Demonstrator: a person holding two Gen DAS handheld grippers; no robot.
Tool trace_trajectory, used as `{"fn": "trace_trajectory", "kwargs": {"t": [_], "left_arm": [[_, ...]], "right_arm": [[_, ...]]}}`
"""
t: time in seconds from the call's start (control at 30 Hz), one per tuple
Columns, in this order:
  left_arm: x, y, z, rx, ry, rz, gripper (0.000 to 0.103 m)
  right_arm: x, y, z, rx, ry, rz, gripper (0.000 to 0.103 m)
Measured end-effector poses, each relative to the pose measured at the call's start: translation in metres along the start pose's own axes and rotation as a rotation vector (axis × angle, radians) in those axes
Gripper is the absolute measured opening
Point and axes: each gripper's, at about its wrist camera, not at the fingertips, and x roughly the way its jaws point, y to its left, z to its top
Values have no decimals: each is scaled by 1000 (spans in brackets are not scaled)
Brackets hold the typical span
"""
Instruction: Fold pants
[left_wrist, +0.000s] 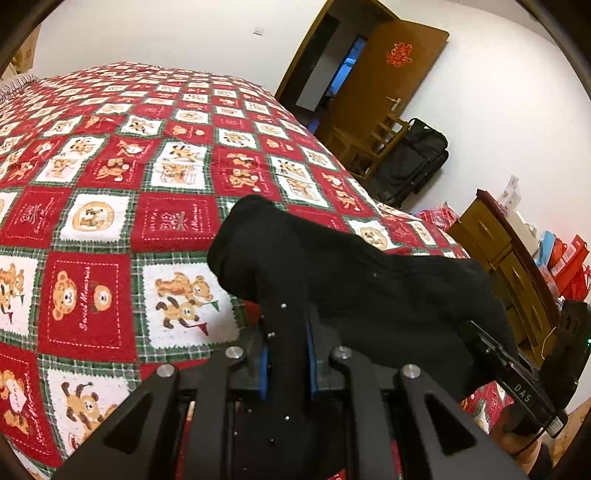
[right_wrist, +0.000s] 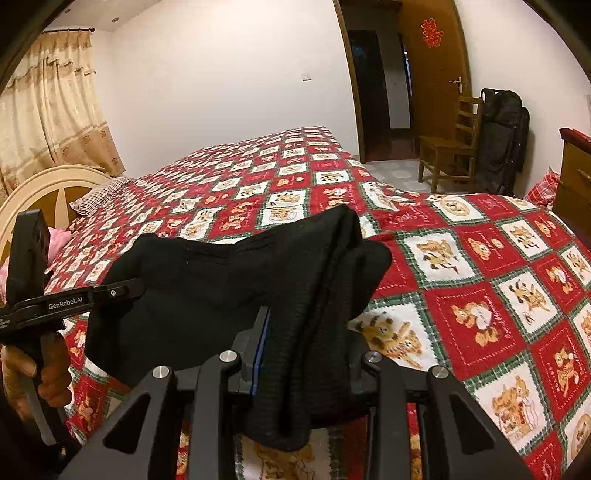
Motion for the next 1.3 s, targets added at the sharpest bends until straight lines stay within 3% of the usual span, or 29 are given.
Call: {"fn": "trace_trajectory", "kwargs": {"t": [0.2,0.43,0.77,1.0,1.17,1.3], "left_arm": [[-12,7,11,12,-43,62,16],[2,15,11,27,7,191,16],[4,18,12,18,16,191,16],[-18,40,32,-21,-57,224,16],[-50,80,55,-60,-160,384,16],[-61,115,66,-94,-197,509,16]], "right_arm": [[19,20,10,-37,7,34,31],[35,16,5,-23,52,24,31],[37,29,18,-65,51,25,31],[70,85,64,-185,5,140,31],[137,145,90,-294,7,254,31],[195,185,90,-373,63,285,31]]}}
